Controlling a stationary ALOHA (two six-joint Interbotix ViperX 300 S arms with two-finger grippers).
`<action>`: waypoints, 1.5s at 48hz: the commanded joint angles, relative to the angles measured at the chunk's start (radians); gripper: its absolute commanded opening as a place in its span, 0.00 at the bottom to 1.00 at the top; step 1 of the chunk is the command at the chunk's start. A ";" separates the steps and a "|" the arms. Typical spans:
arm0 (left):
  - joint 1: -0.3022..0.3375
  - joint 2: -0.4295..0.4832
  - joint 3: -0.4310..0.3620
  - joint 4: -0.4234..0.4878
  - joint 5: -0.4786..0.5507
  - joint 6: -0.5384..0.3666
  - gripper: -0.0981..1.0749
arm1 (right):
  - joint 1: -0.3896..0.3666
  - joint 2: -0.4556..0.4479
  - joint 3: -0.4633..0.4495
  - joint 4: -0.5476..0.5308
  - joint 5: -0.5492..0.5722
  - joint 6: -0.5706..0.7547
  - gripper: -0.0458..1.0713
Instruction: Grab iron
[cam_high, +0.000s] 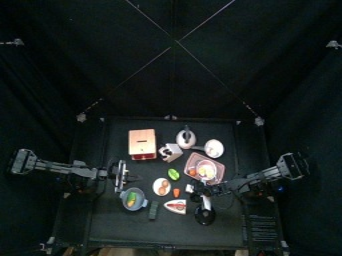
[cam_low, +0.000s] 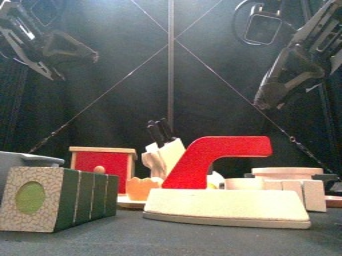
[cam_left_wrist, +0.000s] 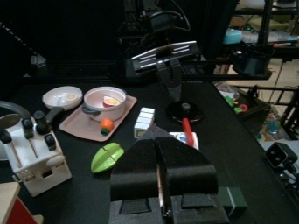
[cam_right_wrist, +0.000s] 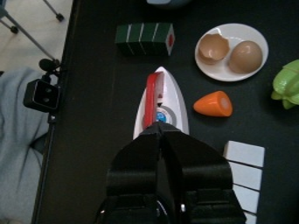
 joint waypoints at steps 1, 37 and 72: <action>-0.011 0.002 -0.008 0.000 -0.009 -0.003 0.06 | 0.006 0.018 -0.058 0.003 0.040 0.000 0.28; -0.018 -0.023 -0.008 -0.002 -0.009 -0.005 0.07 | 0.018 0.164 -0.150 0.037 0.060 0.002 0.71; -0.015 -0.023 -0.014 -0.005 -0.014 -0.003 0.48 | 0.040 0.293 -0.267 0.037 0.204 0.002 0.58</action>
